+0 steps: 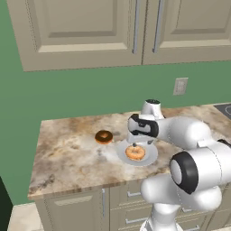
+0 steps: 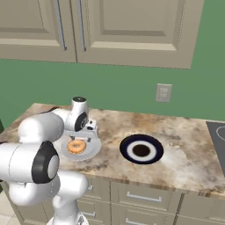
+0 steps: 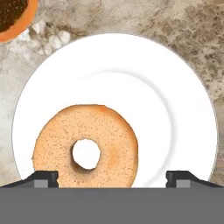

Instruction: Place the pastries on the plates.

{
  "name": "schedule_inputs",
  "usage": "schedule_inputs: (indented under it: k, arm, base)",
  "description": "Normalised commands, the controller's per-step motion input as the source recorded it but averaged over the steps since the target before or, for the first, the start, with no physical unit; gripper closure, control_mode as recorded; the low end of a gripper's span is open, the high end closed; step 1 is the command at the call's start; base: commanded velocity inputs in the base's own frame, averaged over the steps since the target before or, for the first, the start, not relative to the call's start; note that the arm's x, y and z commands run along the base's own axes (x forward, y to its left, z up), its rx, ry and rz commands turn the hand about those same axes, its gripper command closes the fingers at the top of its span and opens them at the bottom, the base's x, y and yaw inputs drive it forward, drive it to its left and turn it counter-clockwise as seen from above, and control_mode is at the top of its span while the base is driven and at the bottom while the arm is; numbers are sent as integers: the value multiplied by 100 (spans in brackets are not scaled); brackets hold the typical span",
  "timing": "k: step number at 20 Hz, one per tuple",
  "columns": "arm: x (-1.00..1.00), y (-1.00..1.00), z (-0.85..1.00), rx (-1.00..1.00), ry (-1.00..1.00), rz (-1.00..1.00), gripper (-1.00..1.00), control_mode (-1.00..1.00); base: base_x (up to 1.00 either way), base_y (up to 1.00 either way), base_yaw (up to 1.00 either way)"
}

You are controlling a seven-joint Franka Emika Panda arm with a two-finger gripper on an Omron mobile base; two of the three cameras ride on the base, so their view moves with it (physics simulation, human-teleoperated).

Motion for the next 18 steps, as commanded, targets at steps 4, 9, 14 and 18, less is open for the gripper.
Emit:
schedule_inputs:
  k: [4,9,14,18]
  arm:
    - [27,35,6,0,-1,0,-100,-100]
    - [63,37,21,0,0,0,-100,-100]
    - [32,26,17,0,9,0,-100,-100]
    - [28,8,0,0,18,0,-100,-100]
  base:
    - [0,0,0]
    - [0,0,0]
    - [0,0,0]
    - [0,0,0]
